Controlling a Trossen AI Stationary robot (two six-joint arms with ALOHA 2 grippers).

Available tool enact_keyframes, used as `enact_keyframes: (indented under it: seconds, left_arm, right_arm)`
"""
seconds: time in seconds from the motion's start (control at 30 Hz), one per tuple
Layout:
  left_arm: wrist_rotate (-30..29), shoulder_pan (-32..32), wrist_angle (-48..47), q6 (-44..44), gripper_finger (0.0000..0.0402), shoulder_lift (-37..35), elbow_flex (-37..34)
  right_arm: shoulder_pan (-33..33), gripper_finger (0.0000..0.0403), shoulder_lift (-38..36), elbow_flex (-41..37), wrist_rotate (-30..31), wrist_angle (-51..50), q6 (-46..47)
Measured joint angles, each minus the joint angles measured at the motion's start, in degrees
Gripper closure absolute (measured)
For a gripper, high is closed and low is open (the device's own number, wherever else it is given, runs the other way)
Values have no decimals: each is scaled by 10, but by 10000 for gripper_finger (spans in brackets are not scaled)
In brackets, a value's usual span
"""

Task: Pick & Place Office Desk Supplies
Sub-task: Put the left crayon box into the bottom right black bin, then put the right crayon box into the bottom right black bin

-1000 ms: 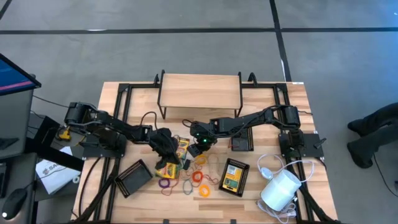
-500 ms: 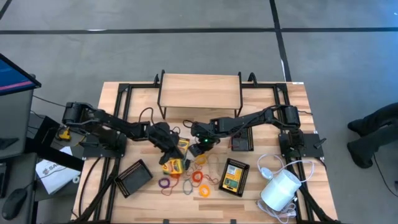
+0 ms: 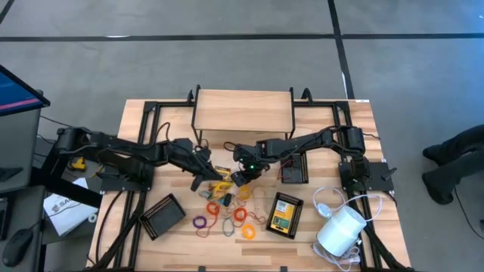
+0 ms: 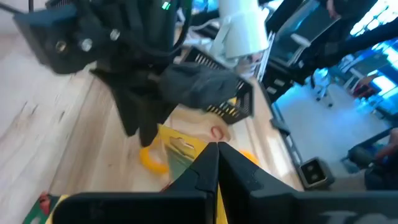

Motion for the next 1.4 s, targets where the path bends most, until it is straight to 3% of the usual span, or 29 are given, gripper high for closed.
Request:
enact_keyframes:
  seconds: [0.57,0.73,0.9,1.17,1.4]
  left_arm:
    - [-22,0,3,-26,401,-34,0]
    - [-57,0,-8,-43,401,-34,0]
    - [-88,0,-28,-50,395,-34,0]
    - [-93,0,-43,-37,325,-34,0]
    - [-132,0,-120,-41,258,-34,0]
  right_arm:
    - [-24,282,-58,0,25,0,-47]
    - [-15,282,-53,0,21,2,-51]
    - [-4,280,-53,0,58,1,-39]
    - [-5,241,-53,0,88,1,-37]
    - [-7,196,-43,0,89,11,-54]
